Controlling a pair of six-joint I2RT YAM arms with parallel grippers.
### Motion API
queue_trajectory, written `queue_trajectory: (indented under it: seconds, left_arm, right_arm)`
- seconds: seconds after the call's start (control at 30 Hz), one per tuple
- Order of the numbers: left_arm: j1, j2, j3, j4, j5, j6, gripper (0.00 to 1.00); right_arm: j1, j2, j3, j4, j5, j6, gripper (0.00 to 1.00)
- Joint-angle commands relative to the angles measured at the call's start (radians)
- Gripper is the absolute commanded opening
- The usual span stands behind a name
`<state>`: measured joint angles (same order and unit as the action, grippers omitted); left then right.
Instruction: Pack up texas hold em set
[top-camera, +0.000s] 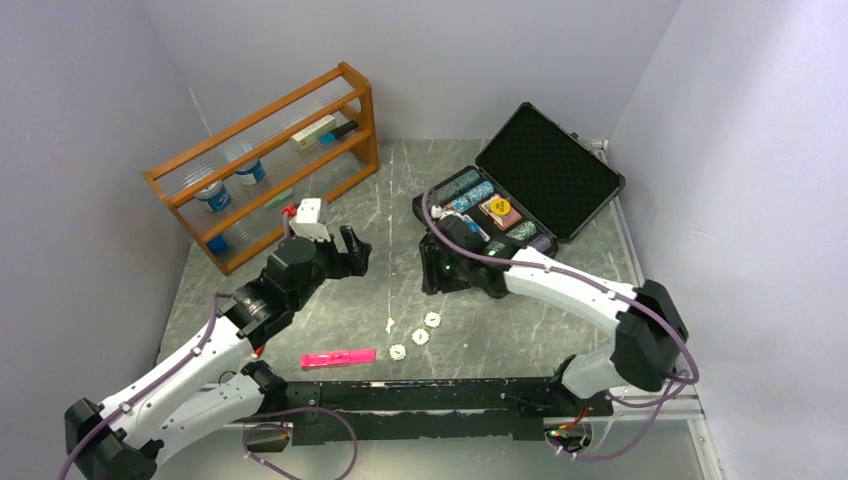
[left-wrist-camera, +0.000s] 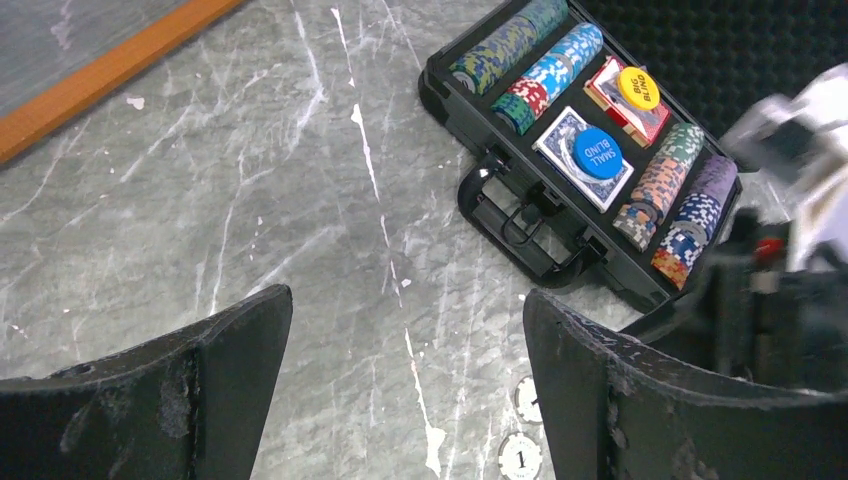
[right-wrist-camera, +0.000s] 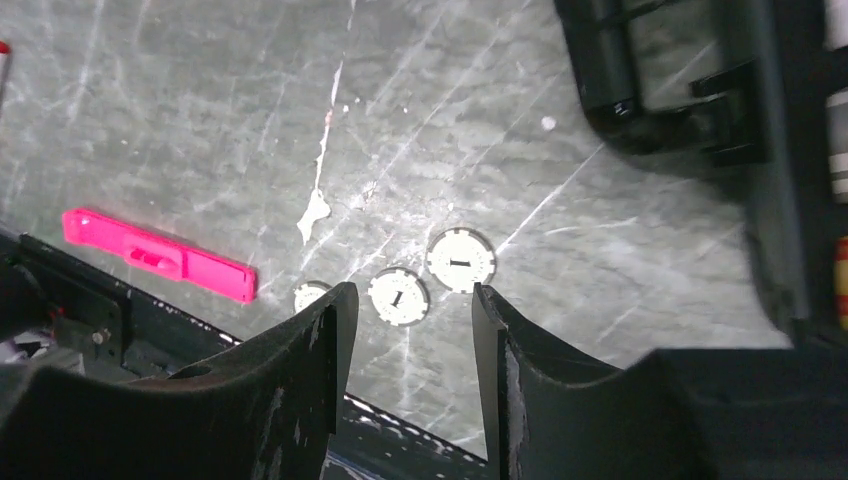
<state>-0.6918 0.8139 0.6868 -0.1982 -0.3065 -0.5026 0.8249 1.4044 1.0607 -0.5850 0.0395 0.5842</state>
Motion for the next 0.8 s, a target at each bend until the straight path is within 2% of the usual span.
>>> queue_trajectory:
  seconds: [0.0,0.17,0.37,0.77]
  left_arm:
    - [0.005,-0.048,0.032,-0.026,-0.04,-0.038,0.9]
    - [0.005,-0.075,0.017,-0.039,-0.045,-0.047,0.9]
    - [0.005,-0.093,-0.003,-0.031,-0.047,-0.055,0.9]
    - [0.005,-0.088,-0.026,-0.019,-0.048,-0.052,0.9]
  right_arm:
    - [0.056,0.111,0.017,-0.018,0.144,0.199,0.5]
    - [0.116,0.222,0.062,-0.085,0.182,0.215,0.51]
    - [0.173,0.314,0.097,-0.108,0.191,0.211,0.63]
    - [0.183,0.427,0.14,-0.17,0.228,0.222,0.6]
